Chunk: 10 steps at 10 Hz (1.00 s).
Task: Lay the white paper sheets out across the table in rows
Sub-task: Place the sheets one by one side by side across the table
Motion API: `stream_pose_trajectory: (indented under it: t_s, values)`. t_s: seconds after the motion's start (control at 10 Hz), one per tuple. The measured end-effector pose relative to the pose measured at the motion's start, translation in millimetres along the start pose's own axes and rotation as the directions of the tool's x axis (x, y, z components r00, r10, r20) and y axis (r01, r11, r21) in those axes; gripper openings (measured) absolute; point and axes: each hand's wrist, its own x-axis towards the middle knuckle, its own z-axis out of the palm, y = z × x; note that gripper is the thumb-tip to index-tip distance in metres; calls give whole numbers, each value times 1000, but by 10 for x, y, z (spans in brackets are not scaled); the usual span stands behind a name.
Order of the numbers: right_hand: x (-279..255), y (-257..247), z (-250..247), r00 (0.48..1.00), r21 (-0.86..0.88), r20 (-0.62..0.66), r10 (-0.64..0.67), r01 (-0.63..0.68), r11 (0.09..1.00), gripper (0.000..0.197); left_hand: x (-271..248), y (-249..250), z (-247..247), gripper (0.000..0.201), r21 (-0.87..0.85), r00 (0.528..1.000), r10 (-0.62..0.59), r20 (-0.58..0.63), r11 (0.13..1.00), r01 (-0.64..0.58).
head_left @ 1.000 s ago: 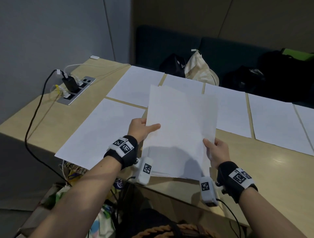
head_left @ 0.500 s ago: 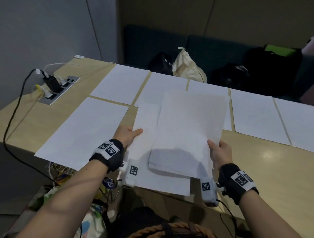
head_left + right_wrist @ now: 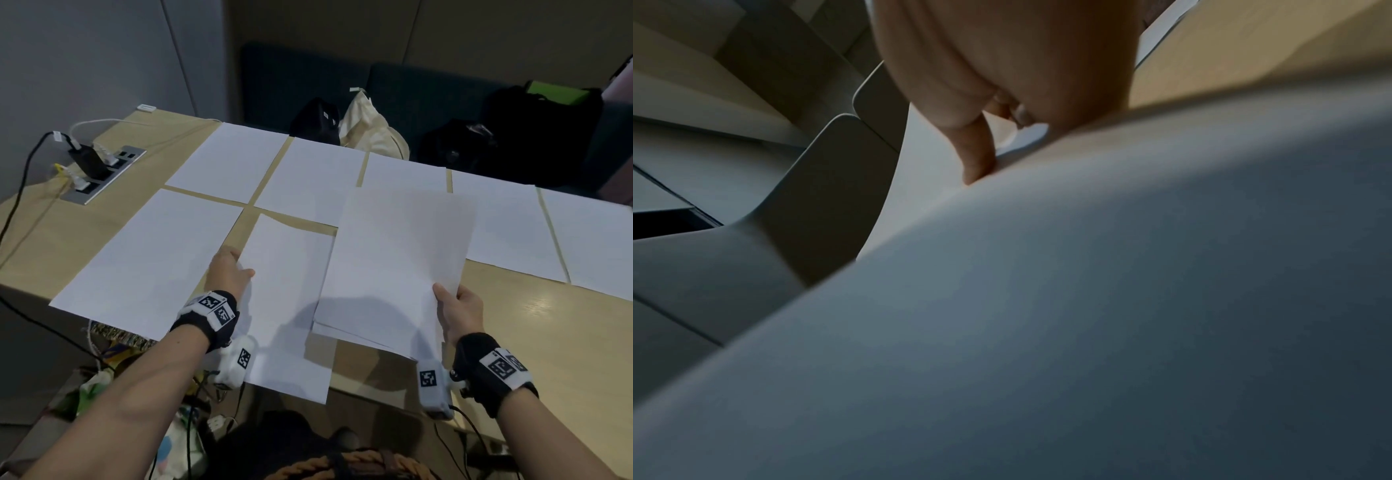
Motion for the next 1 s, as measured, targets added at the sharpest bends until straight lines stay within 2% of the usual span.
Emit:
stream_pose_trajectory:
  t_s: [0.1,0.2,0.3,0.4,0.6,1.0]
  values:
    - [19,7,-47,1000,3,-4,-9,9,1000,38,-97,87,66,54,170,984,145,-108,978,-125]
    - [36,14,-83,1000,0,-6,-14,14,1000,39,-299,230,194,49,239,949,316,10,920,-310]
    - [39,32,-103,1000,-2,-1,-12,12,1000,40,-493,264,382,63,274,889,307,339,872,-406]
    - [37,54,-118,1000,6,-1,-8,8,1000,40,-529,190,490,83,342,860,181,477,863,-371]
    - [28,88,-157,1000,25,1,-1,1,1000,40,-340,90,353,86,400,881,123,456,856,-327]
    - [60,64,-267,999,-6,-40,0,0,1000,38,-229,154,386,86,389,871,147,469,851,-353]
